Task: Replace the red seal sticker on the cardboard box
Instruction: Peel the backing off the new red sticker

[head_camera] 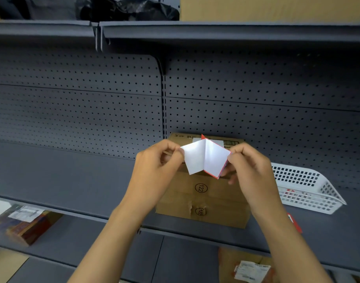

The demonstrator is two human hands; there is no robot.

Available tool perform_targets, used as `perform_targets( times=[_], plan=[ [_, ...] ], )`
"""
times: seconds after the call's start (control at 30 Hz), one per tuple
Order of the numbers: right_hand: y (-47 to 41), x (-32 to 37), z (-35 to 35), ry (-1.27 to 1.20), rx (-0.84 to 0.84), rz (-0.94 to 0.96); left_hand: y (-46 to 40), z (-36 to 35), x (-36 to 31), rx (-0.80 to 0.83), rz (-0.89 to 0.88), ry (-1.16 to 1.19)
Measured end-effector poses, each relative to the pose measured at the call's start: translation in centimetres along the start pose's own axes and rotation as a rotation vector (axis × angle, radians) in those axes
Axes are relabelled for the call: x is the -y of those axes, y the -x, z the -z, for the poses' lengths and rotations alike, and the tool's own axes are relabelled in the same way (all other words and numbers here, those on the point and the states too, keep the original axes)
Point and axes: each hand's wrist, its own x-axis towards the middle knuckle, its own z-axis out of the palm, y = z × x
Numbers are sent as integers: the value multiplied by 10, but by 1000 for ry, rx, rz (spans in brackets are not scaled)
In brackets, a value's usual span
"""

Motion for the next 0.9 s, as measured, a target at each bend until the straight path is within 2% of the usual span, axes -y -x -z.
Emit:
perform_targets(
  times=[0.3, 0.9],
  plan=[
    [-16, -14, 20, 77, -102, -38, -14, 5, 7, -18, 25, -55],
    [-39, -35, 78, 21, -238, -87, -34, 0, -2, -128, 48, -75]
  ],
)
